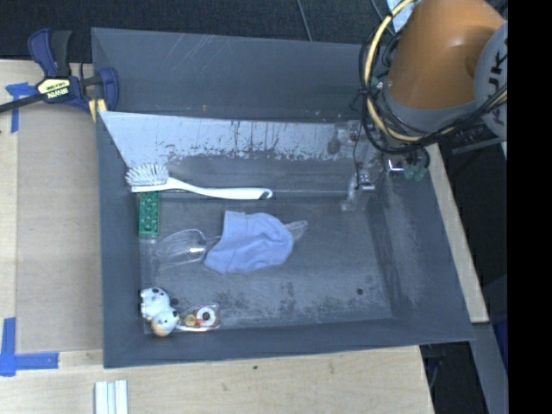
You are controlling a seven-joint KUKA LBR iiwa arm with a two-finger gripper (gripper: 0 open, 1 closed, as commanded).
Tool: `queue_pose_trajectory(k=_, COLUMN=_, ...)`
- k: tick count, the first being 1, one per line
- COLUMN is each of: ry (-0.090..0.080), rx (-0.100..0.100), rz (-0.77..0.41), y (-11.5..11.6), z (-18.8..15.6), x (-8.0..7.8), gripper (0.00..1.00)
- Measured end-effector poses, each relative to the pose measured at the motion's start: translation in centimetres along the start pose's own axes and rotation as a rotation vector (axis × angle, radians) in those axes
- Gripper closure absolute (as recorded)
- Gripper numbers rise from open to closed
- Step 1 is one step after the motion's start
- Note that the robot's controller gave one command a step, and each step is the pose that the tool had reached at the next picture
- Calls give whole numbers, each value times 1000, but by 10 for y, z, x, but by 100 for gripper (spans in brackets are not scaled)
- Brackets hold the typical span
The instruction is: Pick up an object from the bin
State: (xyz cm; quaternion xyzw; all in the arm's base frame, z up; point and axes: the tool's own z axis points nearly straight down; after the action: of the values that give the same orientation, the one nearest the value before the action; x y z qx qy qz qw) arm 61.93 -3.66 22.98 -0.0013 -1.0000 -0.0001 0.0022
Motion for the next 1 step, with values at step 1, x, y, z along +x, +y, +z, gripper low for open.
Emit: queue_pose_trajectory(k=1, ry=-9, rx=0, rz=-1, y=0, z=-5, x=-1, gripper=0)
